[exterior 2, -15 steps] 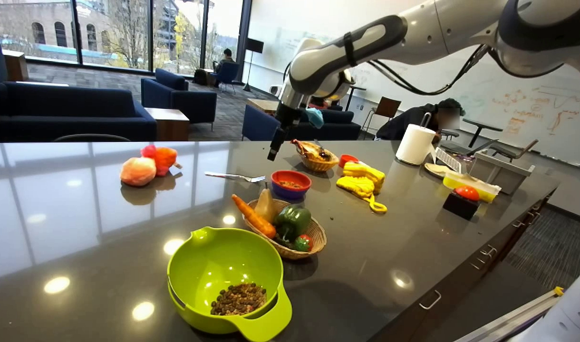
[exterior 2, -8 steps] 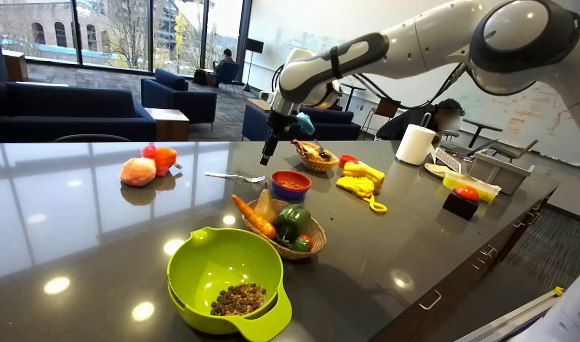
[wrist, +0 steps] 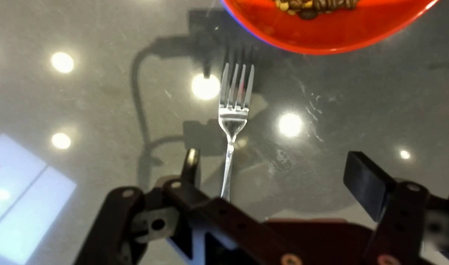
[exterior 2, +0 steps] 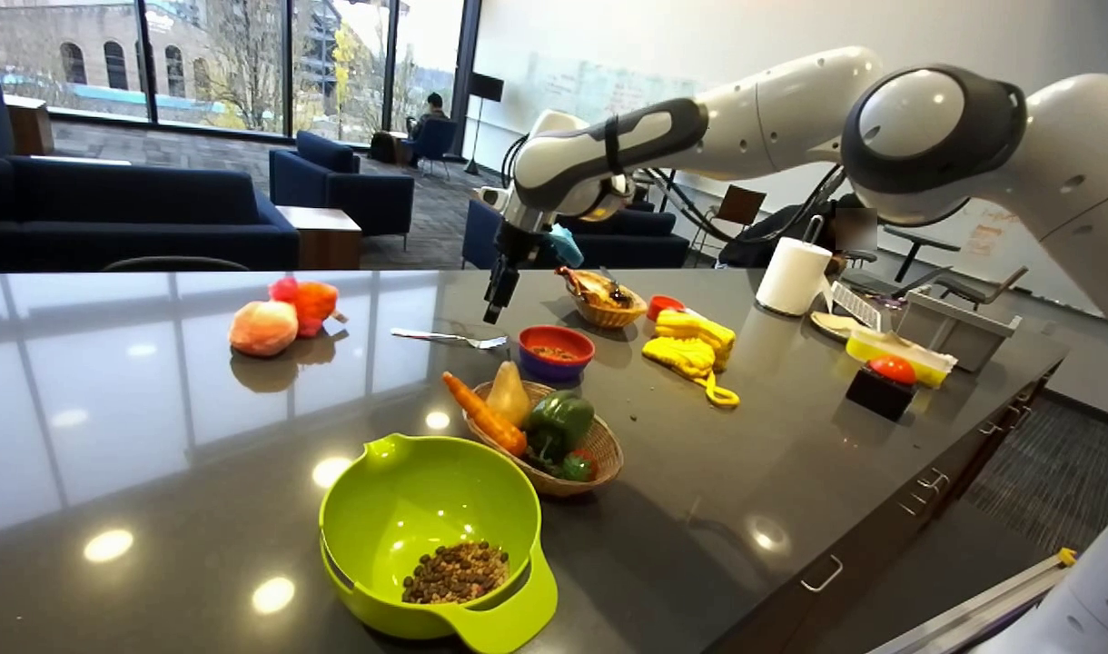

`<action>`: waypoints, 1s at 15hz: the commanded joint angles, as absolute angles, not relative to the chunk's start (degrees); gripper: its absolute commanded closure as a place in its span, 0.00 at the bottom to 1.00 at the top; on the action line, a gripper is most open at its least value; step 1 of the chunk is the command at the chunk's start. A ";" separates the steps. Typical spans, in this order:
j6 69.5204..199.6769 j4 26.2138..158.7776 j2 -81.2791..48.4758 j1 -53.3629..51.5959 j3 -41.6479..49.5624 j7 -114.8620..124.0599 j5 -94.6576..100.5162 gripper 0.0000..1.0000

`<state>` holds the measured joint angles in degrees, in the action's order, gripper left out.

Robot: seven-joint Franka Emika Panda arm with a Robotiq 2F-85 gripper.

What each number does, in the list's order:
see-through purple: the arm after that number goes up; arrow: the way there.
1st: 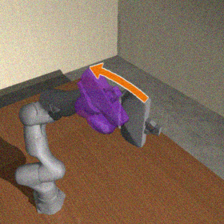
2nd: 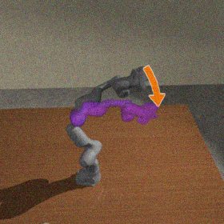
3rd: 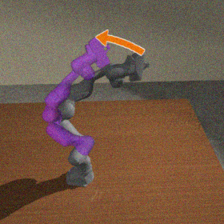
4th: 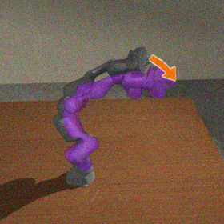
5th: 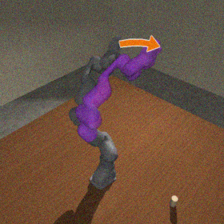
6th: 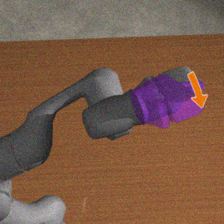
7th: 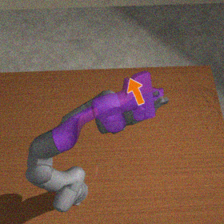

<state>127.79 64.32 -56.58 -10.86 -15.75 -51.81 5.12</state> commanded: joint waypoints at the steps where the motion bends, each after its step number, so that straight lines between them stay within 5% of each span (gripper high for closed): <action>1: 124.54 55.59 -62.38 -12.42 -15.12 -54.22 5.17 0.00; 15: 117.29 36.56 -76.37 -16.19 -13.87 -57.43 4.34 0.02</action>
